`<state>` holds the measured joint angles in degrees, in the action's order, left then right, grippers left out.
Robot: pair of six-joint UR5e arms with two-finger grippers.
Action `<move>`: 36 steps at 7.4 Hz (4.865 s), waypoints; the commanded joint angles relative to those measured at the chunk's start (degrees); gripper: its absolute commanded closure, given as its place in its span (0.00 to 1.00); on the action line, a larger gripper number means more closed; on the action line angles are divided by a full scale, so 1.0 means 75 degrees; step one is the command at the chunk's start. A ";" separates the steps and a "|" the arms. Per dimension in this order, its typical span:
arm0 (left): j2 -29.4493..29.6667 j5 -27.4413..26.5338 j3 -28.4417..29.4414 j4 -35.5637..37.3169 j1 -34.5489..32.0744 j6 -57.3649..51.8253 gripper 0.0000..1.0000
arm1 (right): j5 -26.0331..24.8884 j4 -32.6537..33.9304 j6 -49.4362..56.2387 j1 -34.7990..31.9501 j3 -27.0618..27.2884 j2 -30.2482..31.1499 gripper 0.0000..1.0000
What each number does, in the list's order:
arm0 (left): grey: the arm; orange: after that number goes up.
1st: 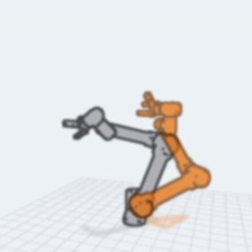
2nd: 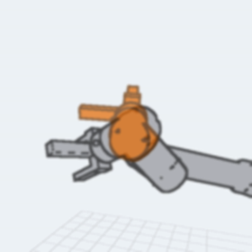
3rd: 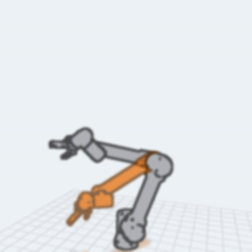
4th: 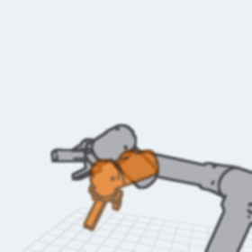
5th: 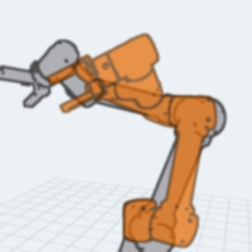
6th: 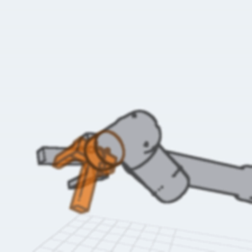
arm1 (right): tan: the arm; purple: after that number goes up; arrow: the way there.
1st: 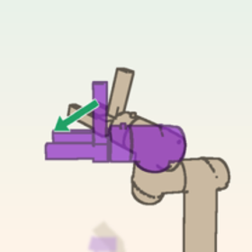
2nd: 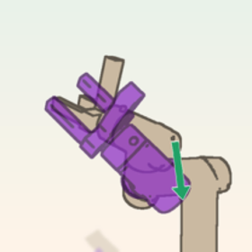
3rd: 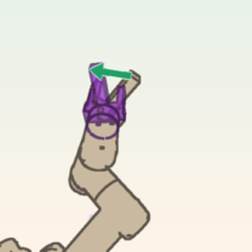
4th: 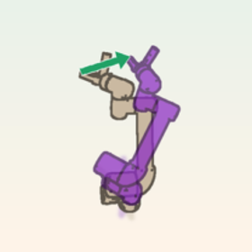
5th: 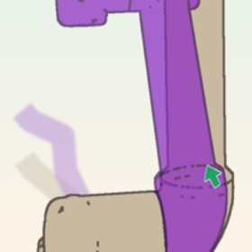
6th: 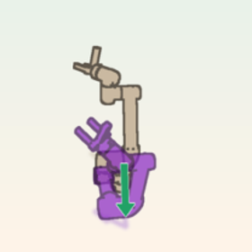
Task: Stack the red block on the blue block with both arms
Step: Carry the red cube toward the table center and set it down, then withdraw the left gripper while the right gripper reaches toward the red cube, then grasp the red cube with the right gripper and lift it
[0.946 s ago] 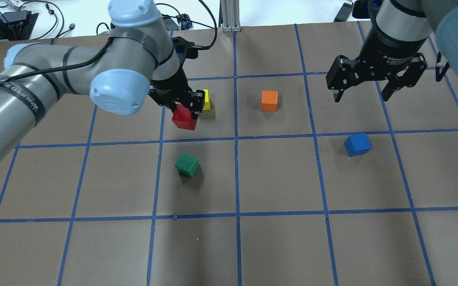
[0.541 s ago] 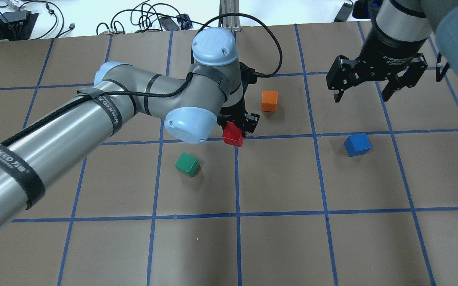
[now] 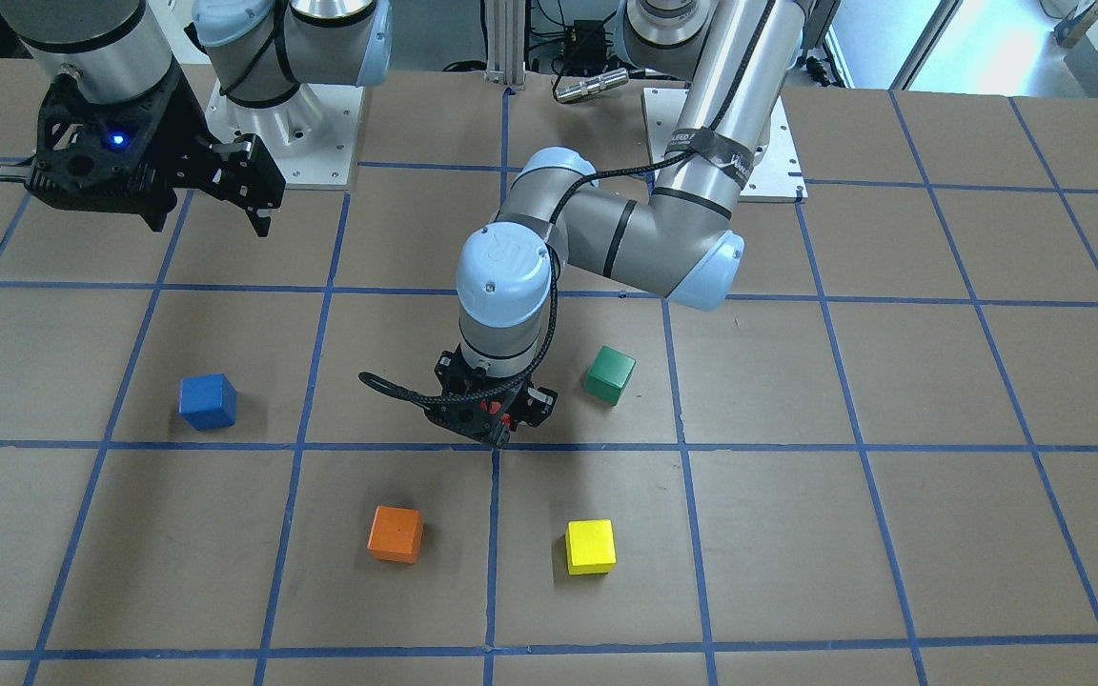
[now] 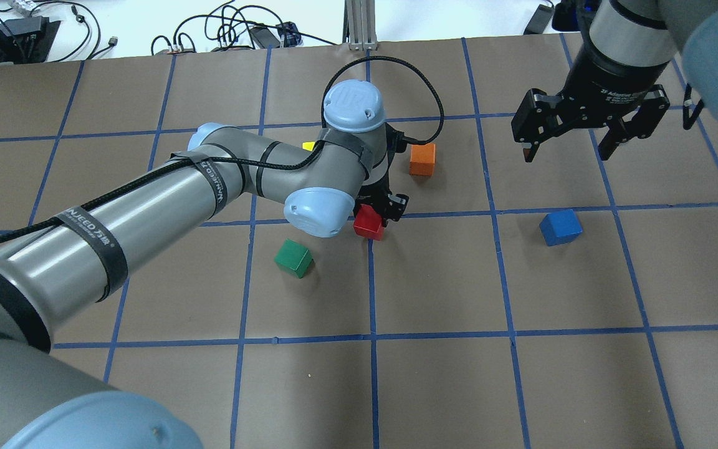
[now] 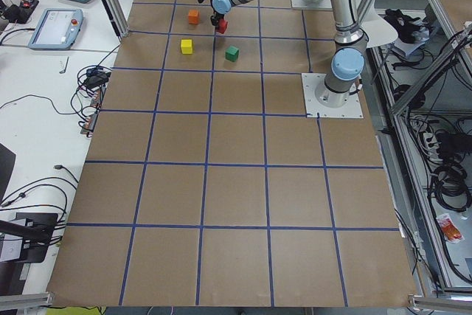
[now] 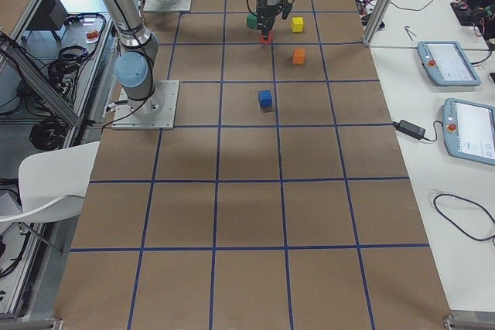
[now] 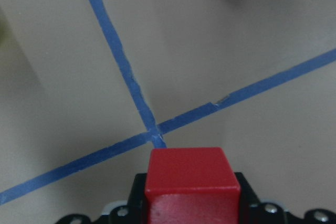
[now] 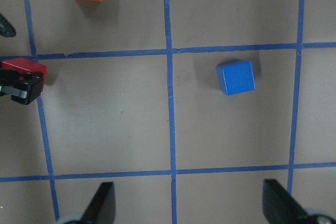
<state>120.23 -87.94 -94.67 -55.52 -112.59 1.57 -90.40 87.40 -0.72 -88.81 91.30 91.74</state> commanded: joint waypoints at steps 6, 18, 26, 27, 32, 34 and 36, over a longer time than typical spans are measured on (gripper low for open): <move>-0.1366 -0.0135 0.1273 -0.1938 0.1566 0.0579 0.00 | 0.0006 0.0019 -0.0045 0.0005 -0.0009 -0.0045 0.00; -0.3925 -0.0346 0.1056 -0.3928 0.2883 -0.1042 0.00 | 0.0439 0.3675 -0.3158 -0.2513 -0.0044 -0.3393 0.00; -0.3854 -0.0310 0.1127 -0.4023 0.2906 -0.1029 0.00 | 0.1389 0.3968 -0.3502 -0.2690 -0.0056 -0.4603 0.00; -0.3854 -0.0310 0.1127 -0.4023 0.2906 -0.1029 0.00 | 0.1389 0.3980 -0.3490 -0.2690 -0.0056 -0.4638 0.03; -0.3866 -0.0299 0.1115 -0.4023 0.2906 -0.1029 0.00 | 0.1542 0.3852 -0.3479 -0.2574 -0.0161 -0.4581 1.00; -0.3878 -0.0299 0.1069 -0.4023 0.2906 -0.1029 0.00 | 0.1494 0.3525 -0.3386 -0.2306 -0.0185 -0.3974 1.00; -0.3878 -0.0299 0.1057 -0.4000 0.2906 -0.1029 0.00 | 0.1506 0.2695 -0.2851 -0.1266 -0.0185 -0.3061 1.00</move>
<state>91.16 -90.18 -86.64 -85.65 -90.79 -6.15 -79.07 111.36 -25.07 -102.77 89.95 64.51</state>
